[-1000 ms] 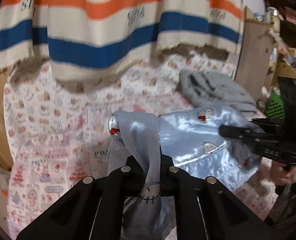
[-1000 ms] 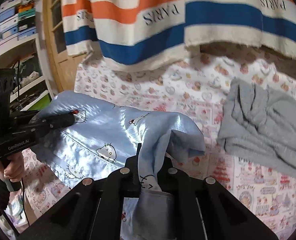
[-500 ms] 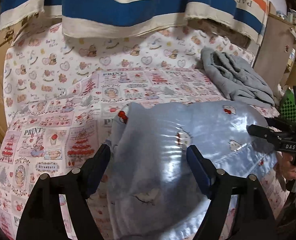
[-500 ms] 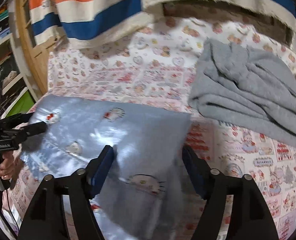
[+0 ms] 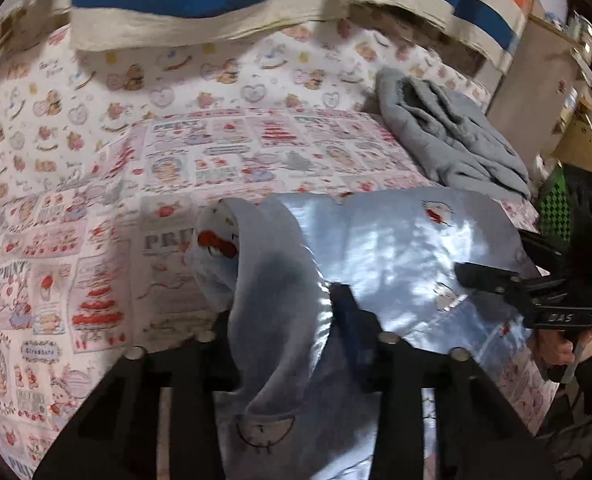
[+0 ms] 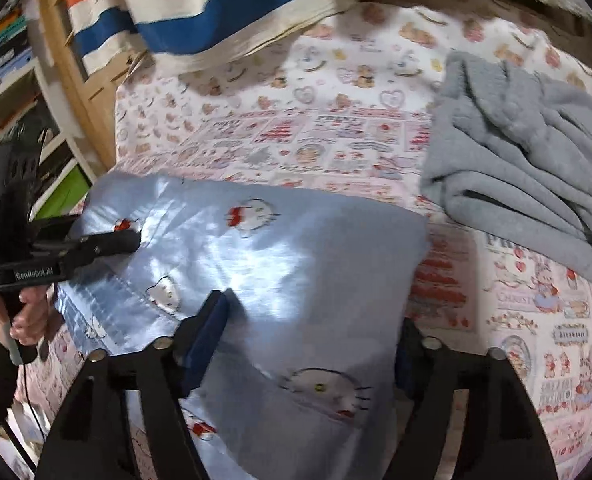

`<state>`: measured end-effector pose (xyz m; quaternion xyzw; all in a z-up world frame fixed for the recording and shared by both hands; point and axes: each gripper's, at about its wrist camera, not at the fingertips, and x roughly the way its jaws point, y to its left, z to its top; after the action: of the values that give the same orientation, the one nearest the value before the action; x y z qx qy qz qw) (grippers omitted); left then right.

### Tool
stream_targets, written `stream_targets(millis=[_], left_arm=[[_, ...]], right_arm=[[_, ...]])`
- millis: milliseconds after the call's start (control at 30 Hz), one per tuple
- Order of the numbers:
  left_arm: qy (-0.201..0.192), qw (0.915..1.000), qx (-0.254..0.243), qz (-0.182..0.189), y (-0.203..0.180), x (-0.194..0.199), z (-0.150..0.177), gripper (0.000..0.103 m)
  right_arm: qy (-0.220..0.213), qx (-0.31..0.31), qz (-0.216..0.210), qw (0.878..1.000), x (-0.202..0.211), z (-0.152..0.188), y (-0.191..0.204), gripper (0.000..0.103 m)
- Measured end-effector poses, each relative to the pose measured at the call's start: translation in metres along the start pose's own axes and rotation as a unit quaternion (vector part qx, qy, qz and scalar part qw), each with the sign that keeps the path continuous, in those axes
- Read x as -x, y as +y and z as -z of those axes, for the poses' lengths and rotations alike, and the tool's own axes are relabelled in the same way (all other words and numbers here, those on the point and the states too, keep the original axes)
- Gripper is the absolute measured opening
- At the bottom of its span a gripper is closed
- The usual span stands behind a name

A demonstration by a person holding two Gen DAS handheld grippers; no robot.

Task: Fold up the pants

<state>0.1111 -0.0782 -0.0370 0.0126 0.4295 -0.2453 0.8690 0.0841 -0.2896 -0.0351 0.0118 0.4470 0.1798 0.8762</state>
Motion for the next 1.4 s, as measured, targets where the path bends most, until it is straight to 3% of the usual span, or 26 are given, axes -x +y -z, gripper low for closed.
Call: stream_targets(millis=[100, 200, 300, 333, 367, 400, 533, 767, 1033, 1200, 1333, 1400], left_arm=[[0.004, 0.9994, -0.027, -0.019, -0.01, -0.006, 0.0, 0.03], [0.013, 0.9994, -0.021, -0.025, -0.011, -0.008, -0.003, 0.034], [0.024, 0.9991, -0.013, -0.032, -0.008, -0.009, -0.005, 0.036], [0.026, 0.999, -0.009, -0.035, -0.008, -0.008, -0.005, 0.03], [0.024, 0.9989, -0.004, -0.04, -0.008, -0.007, -0.004, 0.012], [0.021, 0.9994, -0.005, -0.028, -0.009, -0.006, -0.003, 0.008], [-0.006, 0.9981, -0.04, -0.047, -0.024, 0.005, -0.001, 0.007], [-0.074, 0.9951, -0.056, -0.034, -0.04, 0.045, -0.019, 0.007], [-0.144, 0.9843, -0.09, -0.048, -0.078, 0.074, -0.055, 0.007], [-0.182, 0.9764, -0.11, -0.038, -0.121, 0.065, -0.098, 0.007], [-0.21, 0.9689, -0.129, -0.023, -0.16, 0.046, -0.139, 0.007], [-0.216, 0.9674, -0.131, -0.021, -0.179, 0.032, -0.16, 0.007]], right_arm=[[-0.001, 0.028, 0.011, 1.0, -0.002, 0.001, 0.014, 0.041], [-0.001, 0.036, 0.012, 0.999, -0.002, 0.001, 0.018, 0.022], [-0.004, 0.017, 0.005, 1.0, 0.0, 0.001, 0.014, 0.012], [-0.006, 0.015, 0.004, 1.0, 0.0, 0.0, 0.013, 0.012], [-0.009, 0.014, 0.004, 1.0, 0.001, 0.001, 0.014, 0.01], [-0.014, 0.017, 0.004, 1.0, 0.003, 0.002, 0.015, 0.009], [-0.031, 0.032, 0.025, 0.999, 0.008, -0.001, 0.024, 0.007], [-0.083, 0.041, 0.04, 0.995, 0.044, -0.011, 0.031, 0.007], [-0.156, 0.046, 0.076, 0.984, 0.105, -0.034, 0.022, 0.007], [-0.194, 0.032, 0.133, 0.971, 0.144, -0.058, -0.012, 0.007], [-0.2, 0.024, 0.176, 0.964, 0.161, -0.084, -0.056, 0.007], [-0.211, 0.015, 0.214, 0.954, 0.17, -0.099, -0.084, 0.007]])
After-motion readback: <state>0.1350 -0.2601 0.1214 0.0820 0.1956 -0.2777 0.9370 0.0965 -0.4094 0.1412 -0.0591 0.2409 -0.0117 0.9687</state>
